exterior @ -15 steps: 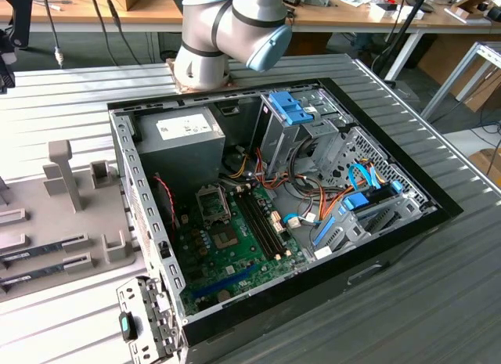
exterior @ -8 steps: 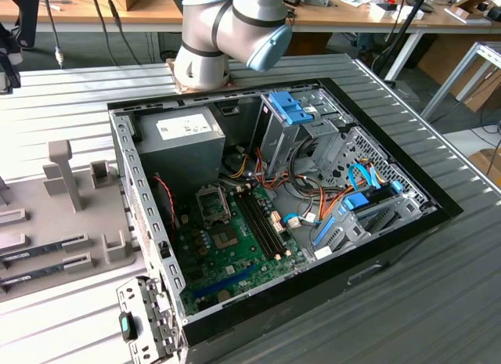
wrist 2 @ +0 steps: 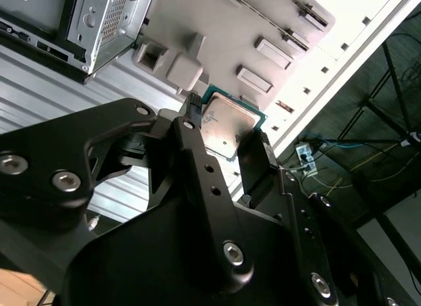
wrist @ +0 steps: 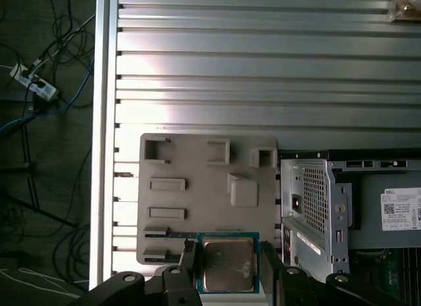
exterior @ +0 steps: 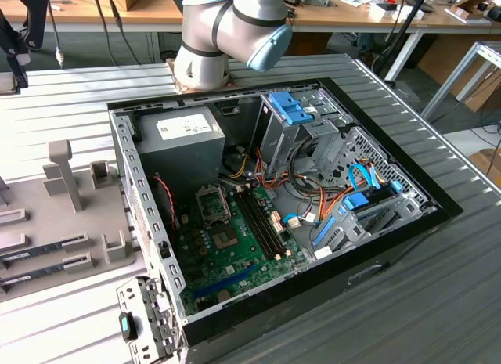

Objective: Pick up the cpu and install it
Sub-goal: 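Pick up the cpu and move it towards the insertion slot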

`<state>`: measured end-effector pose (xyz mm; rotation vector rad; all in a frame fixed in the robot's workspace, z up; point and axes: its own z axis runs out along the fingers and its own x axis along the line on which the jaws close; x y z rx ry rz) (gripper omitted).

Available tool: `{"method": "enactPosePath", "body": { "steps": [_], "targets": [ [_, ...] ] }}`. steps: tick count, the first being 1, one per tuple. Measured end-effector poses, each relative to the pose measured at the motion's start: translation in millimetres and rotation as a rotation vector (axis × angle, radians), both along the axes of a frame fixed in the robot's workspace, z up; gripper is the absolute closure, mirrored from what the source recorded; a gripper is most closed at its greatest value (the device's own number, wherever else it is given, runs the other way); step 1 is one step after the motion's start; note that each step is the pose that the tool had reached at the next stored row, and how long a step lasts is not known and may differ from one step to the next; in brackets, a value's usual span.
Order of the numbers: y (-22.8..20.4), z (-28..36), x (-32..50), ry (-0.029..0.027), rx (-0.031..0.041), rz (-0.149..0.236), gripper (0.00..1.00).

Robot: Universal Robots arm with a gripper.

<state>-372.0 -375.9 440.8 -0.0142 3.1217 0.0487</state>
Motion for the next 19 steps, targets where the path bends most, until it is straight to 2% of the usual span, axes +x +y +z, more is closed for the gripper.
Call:
{"method": "enactPosePath", "body": {
  "steps": [19],
  "targets": [
    [0.0,-1.6,10.3,0.0,0.0,0.0,0.53]
  ]
}}
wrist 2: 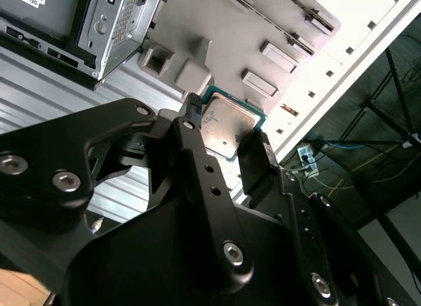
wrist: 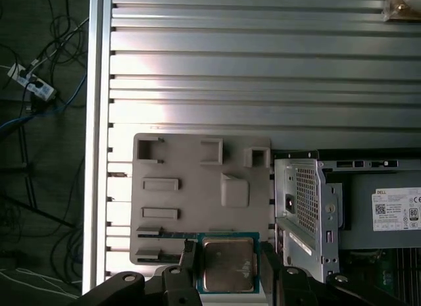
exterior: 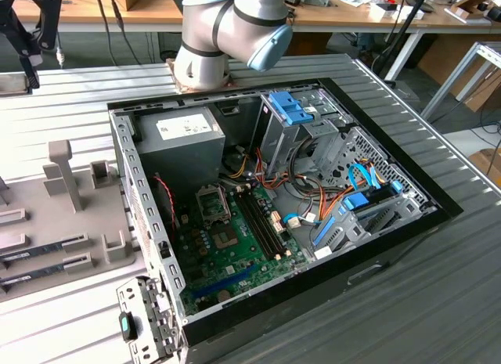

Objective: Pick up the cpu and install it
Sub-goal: 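Pick up the cpu and move it towards the insertion slot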

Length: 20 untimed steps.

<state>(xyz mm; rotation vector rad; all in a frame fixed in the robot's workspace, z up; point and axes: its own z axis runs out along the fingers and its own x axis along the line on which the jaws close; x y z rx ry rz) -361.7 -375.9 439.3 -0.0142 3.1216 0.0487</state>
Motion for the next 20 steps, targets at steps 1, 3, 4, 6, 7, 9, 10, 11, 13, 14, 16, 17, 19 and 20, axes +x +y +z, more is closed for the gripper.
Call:
{"method": "enactPosePath", "body": {
  "steps": [1,3,4,6,7,9,10,11,13,14,16,17,19,20],
  "targets": [
    [0.0,-0.1,0.5,0.0001,0.0,0.0,0.53],
    [0.0,-0.3,2.2,0.0,0.0,0.0,0.53],
    [0.0,-0.5,2.8,0.0,0.0,0.0,0.53],
    [0.0,-0.6,3.9,0.0,0.0,0.0,0.53],
    [0.0,-0.7,4.5,0.0,0.0,0.0,0.53],
    [0.0,-0.9,5.8,0.0001,0.0,0.0,0.53],
    [0.0,-0.9,6.3,0.0001,0.0,0.0,0.53],
    [0.0,-1.0,6.8,0.0001,0.0,0.0,0.53],
    [0.0,-1.2,8.0,0.0,0.0,0.0,0.53],
    [0.0,-1.3,8.7,0.0,0.0,0.0,0.53],
    [0.0,-1.5,9.8,0.0001,0.0,0.0,0.53],
    [0.0,-1.6,10.3,0.0,0.0,0.0,0.53],
    [0.0,-1.8,11.3,0.0,0.0,0.0,0.53],
    [0.0,-1.9,11.8,0.0,0.0,0.0,0.53]
  ]
}}
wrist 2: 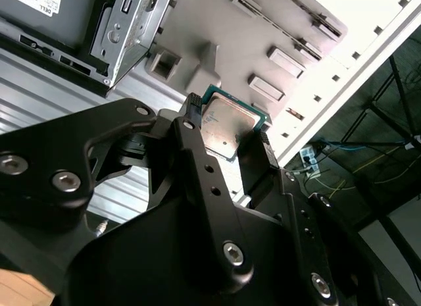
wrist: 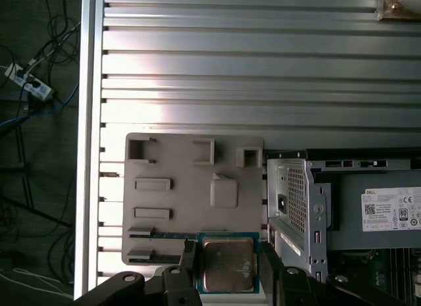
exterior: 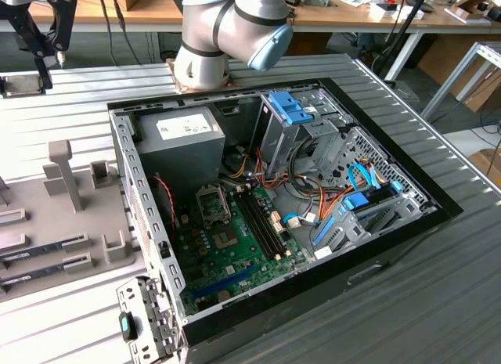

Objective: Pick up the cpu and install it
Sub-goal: 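Pick up the cpu and move it towards the insertion slot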

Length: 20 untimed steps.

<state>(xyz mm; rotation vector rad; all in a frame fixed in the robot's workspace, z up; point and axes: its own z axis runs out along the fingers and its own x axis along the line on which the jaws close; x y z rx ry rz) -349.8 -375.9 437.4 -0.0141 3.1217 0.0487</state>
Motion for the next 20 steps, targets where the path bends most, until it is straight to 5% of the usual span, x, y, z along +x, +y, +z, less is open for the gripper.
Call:
{"method": "enactPosePath", "body": {
  "steps": [12,15,20],
  "targets": [
    [0.0,-1.2,6.7,0.0,0.0001,0.0,0.53],
    [0.0,-3.4,18.0,0.0,0.0,0.0,0.53],
    [0.0,-4.1,21.9,0.0,0.0,0.0,0.53]
  ]
}}
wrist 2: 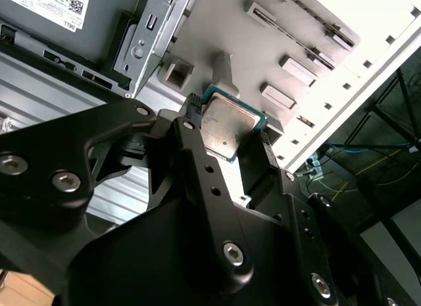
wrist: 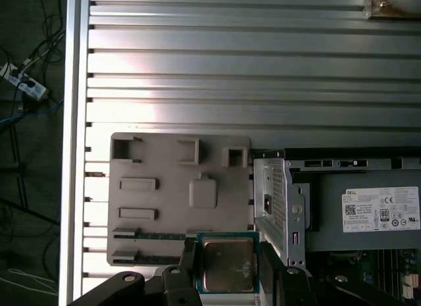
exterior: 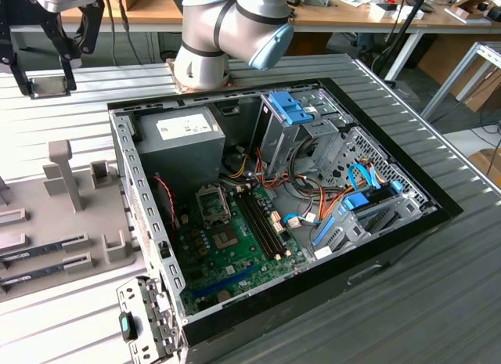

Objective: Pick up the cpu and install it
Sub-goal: 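Pick up the cpu and move it towards the insertion slot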

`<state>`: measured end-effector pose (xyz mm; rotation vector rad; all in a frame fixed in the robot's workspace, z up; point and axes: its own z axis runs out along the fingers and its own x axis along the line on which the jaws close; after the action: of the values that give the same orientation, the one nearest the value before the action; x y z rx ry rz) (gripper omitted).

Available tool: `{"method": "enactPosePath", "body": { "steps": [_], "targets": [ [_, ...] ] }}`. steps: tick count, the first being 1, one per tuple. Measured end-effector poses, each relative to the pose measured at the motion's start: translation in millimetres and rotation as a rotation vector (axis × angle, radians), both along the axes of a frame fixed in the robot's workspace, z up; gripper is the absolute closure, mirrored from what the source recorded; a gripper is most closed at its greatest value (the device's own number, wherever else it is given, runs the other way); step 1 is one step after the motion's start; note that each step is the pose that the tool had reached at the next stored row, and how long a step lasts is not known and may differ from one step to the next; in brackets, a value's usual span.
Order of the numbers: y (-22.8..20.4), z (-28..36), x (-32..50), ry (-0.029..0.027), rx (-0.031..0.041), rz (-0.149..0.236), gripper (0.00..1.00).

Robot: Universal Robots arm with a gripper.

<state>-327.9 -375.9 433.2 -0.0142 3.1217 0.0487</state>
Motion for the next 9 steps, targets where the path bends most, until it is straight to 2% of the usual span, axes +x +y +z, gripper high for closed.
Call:
{"method": "enactPosePath", "body": {
  "steps": [9],
  "targets": [
    [0.0,-0.8,3.7,0.0,0.0,0.0,0.53]
  ]
}}
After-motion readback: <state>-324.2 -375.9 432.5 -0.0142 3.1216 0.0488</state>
